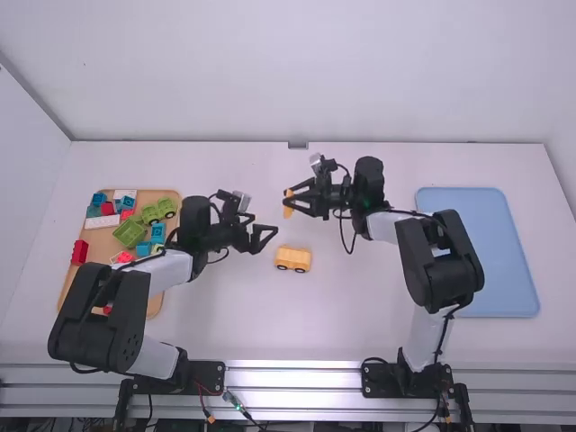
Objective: Assemble lego blocks to make yellow taxi
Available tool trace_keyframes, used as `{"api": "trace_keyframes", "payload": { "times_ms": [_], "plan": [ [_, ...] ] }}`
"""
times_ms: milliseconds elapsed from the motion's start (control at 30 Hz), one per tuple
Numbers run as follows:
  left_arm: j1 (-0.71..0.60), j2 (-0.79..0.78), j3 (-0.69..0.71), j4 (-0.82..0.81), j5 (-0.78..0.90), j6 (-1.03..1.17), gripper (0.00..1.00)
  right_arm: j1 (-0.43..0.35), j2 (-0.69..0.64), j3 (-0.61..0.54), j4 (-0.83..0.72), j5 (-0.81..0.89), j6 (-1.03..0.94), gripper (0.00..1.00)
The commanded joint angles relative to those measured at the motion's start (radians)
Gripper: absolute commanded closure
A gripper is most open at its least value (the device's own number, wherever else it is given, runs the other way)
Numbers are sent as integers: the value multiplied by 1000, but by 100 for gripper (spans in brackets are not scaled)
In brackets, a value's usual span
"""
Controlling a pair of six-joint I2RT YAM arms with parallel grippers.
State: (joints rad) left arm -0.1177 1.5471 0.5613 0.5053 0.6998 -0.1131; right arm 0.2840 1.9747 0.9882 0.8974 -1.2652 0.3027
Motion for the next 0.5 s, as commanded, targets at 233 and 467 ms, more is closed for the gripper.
{"api": "trace_keyframes", "payload": {
  "times_ms": [233, 467],
  "plan": [
    [5, -2, 39, -231, -649, 5, 1, 77, 0, 287, -886, 528, -517, 100],
    [98, -151, 134, -467, -1006, -143, 1, 249, 8, 512, -1322, 760, -801, 100]
  ]
}}
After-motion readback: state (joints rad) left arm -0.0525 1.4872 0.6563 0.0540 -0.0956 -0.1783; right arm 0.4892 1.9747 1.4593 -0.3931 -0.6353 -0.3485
